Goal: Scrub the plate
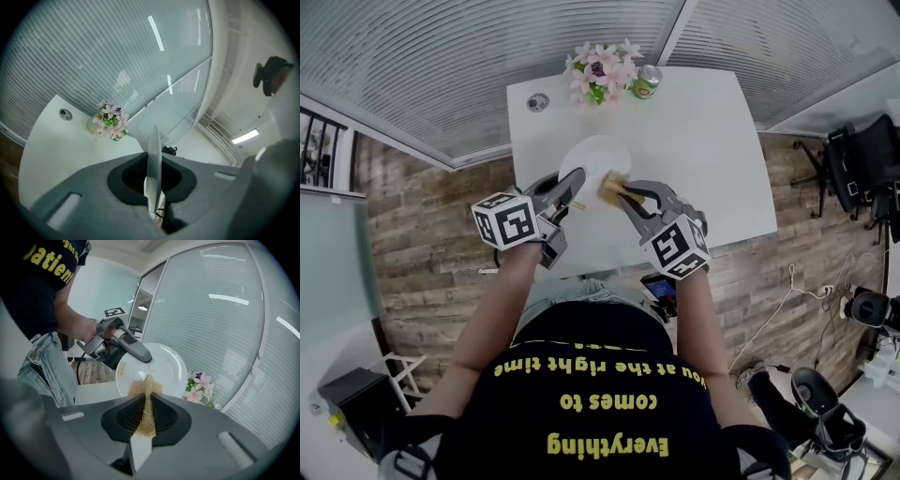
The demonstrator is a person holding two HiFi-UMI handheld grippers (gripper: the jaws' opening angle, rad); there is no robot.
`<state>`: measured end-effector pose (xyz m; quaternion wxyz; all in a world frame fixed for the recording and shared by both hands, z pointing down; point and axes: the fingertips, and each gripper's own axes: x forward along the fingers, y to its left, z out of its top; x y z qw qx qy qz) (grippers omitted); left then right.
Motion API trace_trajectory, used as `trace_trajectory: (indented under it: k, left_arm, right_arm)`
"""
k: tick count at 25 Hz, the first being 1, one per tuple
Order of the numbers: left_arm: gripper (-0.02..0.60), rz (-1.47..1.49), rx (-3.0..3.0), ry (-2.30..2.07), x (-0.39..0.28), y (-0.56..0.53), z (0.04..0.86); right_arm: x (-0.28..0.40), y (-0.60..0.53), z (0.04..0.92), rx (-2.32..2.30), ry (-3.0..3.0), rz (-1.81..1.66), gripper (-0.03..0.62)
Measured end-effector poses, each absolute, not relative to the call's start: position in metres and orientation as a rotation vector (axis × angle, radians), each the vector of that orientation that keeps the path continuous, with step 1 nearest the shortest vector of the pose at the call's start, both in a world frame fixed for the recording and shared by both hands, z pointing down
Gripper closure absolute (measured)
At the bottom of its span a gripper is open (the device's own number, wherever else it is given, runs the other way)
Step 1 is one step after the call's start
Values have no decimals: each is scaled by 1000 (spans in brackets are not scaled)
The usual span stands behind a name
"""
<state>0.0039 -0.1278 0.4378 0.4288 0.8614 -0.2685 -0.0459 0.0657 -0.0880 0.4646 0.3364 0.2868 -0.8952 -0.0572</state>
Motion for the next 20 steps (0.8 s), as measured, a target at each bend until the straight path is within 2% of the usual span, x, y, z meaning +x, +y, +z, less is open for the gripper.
trace_trajectory:
  k: [20]
  left_arm:
    - [560,-132,2146,-689,-2,-127,434]
  right_arm:
    - [91,-93,466,835,-2288,-108,556]
